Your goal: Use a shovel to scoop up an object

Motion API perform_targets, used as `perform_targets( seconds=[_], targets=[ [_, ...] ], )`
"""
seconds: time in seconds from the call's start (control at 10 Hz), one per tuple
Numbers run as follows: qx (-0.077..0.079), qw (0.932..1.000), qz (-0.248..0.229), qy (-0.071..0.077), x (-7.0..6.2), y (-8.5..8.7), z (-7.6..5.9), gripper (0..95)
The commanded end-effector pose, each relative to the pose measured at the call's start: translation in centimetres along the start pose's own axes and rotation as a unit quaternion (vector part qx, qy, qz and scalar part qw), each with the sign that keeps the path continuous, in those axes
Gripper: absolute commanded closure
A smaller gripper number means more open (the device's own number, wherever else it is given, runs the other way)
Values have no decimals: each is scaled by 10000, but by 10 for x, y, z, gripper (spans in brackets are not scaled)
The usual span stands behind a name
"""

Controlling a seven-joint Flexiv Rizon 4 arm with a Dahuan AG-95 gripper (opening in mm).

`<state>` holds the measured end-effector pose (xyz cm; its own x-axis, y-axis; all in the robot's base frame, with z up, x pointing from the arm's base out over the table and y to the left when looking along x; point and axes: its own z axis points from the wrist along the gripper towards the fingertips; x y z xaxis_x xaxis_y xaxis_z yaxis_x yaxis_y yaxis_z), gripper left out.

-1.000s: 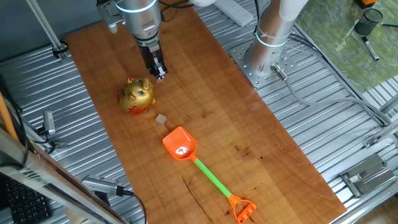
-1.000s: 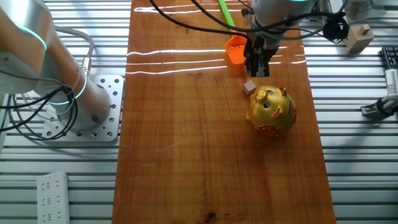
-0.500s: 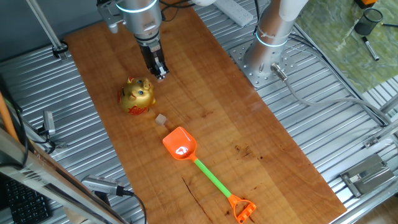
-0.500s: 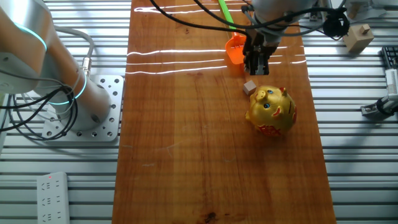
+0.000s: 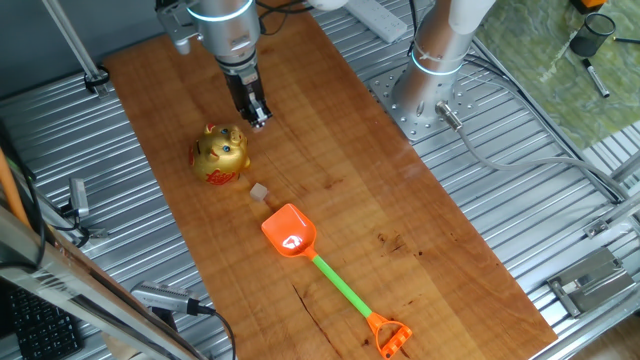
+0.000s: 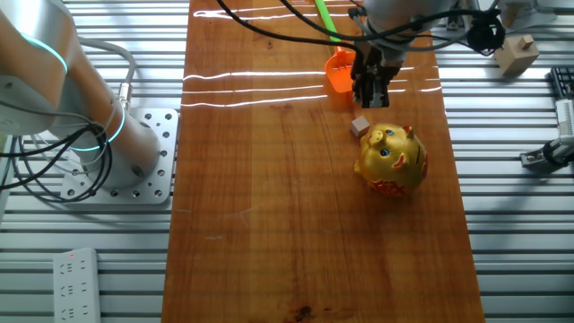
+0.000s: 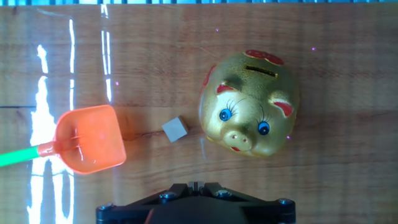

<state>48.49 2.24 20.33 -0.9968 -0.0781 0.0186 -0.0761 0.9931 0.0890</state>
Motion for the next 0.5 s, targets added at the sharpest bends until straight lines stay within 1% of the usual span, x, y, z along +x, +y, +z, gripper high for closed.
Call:
perform_targets(
  seconds=[0.1,0.2,0.5],
  targets=[
    [-7,9997,-247,73,-13,11,-3,950],
    [104,9991,-405,101,-19,17,-3,950],
    [193,9969,-754,97,-22,19,-4,950]
  ],
)
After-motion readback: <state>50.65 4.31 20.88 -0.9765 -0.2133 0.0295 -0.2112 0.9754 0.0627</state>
